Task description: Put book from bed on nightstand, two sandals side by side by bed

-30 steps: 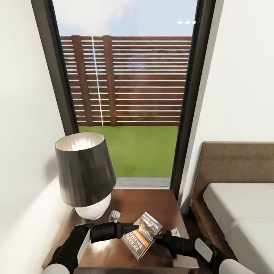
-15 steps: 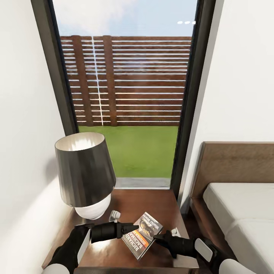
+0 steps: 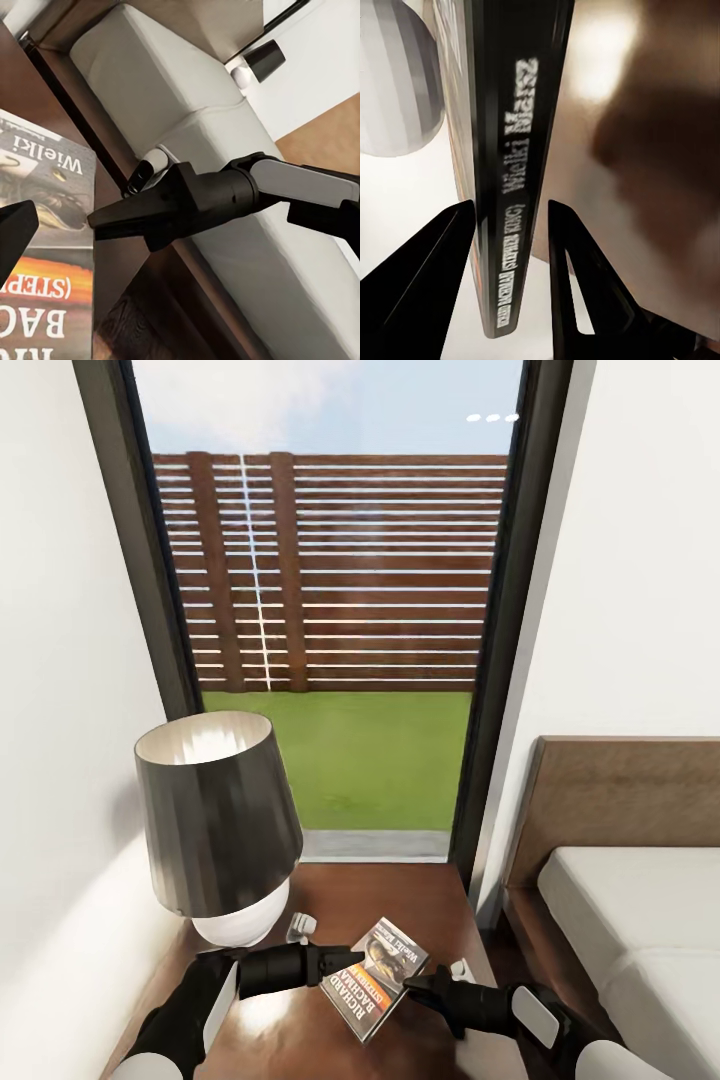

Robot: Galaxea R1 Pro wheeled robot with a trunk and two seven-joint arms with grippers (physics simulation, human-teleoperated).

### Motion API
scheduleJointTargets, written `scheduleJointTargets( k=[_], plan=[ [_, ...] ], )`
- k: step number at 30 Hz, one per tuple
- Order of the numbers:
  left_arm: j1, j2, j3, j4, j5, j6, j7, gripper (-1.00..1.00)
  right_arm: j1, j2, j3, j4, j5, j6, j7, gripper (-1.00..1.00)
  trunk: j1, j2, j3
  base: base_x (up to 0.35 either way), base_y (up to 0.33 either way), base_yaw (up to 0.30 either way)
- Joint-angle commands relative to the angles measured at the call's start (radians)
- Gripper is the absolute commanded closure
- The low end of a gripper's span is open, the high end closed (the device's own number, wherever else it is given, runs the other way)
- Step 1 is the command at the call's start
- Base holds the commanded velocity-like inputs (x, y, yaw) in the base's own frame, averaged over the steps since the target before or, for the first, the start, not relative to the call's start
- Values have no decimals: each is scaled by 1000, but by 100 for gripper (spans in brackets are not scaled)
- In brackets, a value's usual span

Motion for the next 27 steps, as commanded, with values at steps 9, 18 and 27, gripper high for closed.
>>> scheduleJointTargets(
  k=[9, 18, 27],
  plan=[
    [-1, -1, 4, 0, -3, 11, -5, -100, -1, -1, 4, 0, -3, 3, 3, 100, 11, -21, -10, 1, 0, 0],
    [-1, -1, 3, 1, -2, 11, -5, -100, -1, -1, 3, 0, -3, 3, 3, 100, 11, -21, -10, 0, 0, 0],
    [-1, -1, 3, 1, -2, 11, -5, -100, -1, -1, 4, 0, -3, 3, 3, 100, 23, -42, -20, 0, 0, 0]
  ],
)
